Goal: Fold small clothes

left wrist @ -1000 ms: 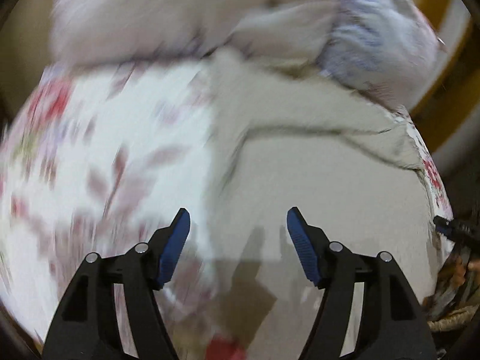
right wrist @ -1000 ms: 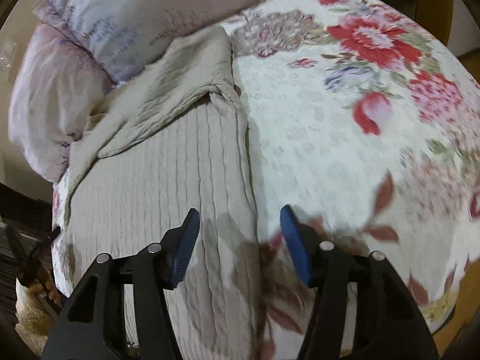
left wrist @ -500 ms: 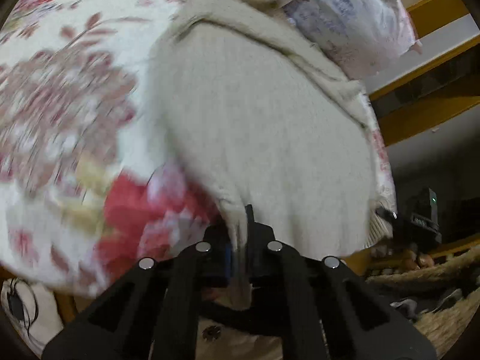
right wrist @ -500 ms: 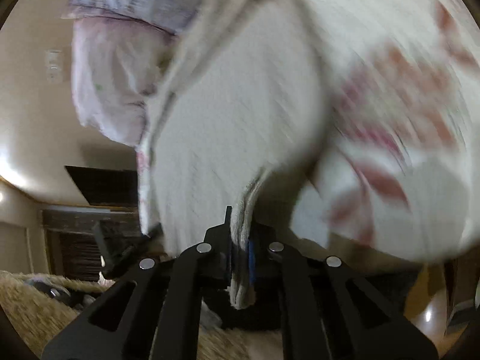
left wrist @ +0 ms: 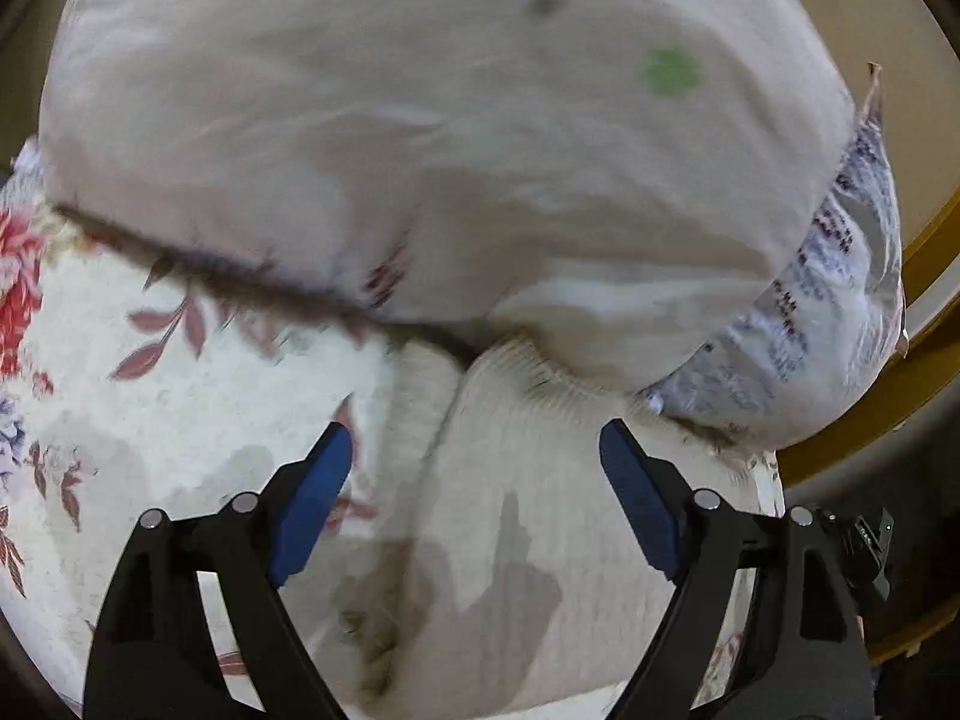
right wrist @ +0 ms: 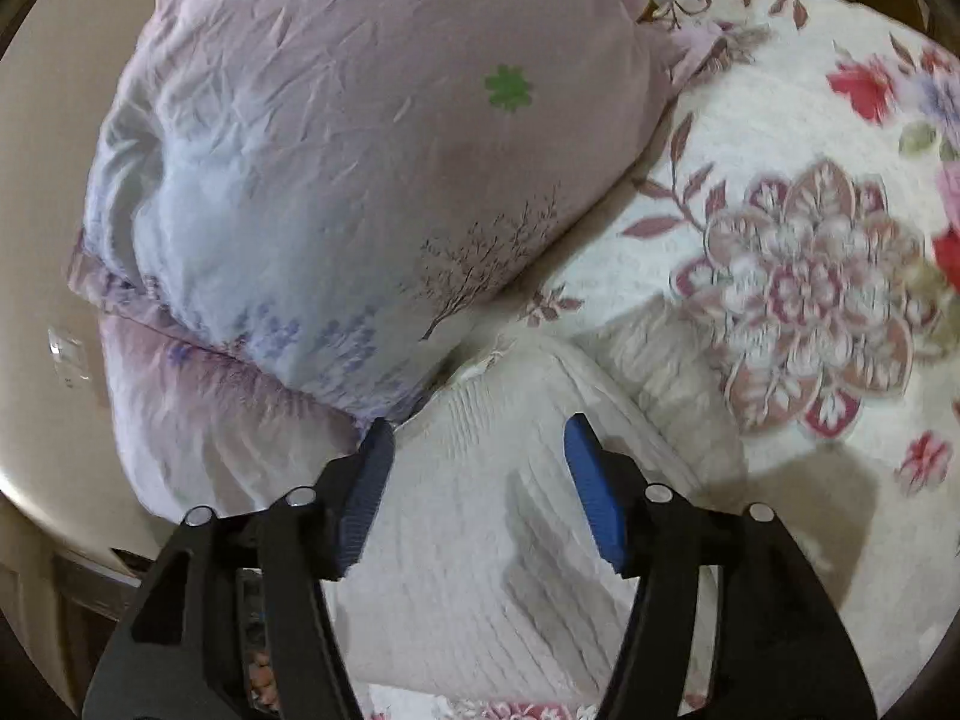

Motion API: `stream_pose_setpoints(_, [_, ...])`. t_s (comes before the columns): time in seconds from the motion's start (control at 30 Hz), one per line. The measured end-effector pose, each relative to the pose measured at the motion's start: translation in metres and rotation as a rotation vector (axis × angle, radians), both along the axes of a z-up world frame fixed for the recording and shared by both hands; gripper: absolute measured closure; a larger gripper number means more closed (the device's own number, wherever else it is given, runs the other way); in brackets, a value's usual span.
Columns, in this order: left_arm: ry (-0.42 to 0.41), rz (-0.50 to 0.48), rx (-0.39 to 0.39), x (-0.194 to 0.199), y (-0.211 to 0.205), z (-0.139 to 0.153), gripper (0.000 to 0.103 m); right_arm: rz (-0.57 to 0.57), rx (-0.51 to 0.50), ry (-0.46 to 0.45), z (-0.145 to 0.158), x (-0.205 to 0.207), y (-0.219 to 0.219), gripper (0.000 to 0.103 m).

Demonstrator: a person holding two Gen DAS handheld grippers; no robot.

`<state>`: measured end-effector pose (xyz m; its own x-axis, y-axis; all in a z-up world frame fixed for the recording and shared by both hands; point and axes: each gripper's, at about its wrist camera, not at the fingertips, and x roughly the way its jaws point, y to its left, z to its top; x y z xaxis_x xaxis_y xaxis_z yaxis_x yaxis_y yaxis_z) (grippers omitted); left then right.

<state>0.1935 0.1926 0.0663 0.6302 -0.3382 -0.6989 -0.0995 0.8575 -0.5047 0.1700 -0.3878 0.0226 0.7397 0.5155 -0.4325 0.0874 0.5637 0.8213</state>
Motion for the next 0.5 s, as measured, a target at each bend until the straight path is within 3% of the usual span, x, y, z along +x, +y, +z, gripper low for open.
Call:
stream_pose_setpoints(0.1, [0.079, -0.019, 0.007, -0.004, 0.008, -0.023, 0.020, 0.002, -0.084, 0.013, -0.007, -0.015, 0.001, 0.031])
stream_pose_setpoints(0.2, [0.142, -0.053, -0.031, -0.001, -0.001, -0.051, 0.025, 0.017, -0.035, 0.049, -0.022, -0.020, -0.003, 0.031])
stream_pose_setpoints(0.27, [0.109, -0.053, -0.004, 0.000, -0.011, -0.052, 0.029, 0.026, -0.032, 0.053, -0.025, -0.026, -0.005, 0.031])
stream_pose_setpoints(0.3, [0.116, -0.065, -0.009, 0.003, -0.017, -0.055, 0.039, 0.035, -0.033, 0.052, -0.025, -0.027, -0.005, 0.031])
stream_pose_setpoints(0.33, [0.112, -0.057, -0.024, 0.006, -0.022, -0.057, 0.084, 0.042, -0.033, 0.051, -0.024, -0.027, -0.004, 0.031])
stream_pose_setpoints(0.4, [0.144, -0.032, -0.144, 0.011, -0.023, -0.059, 0.090, 0.060, -0.035, 0.047, -0.022, -0.028, -0.008, 0.031])
stream_pose_setpoints(0.5, [0.054, -0.096, -0.200, 0.008, -0.050, -0.030, 0.091, 0.060, -0.055, 0.032, -0.014, -0.029, -0.022, 0.031])
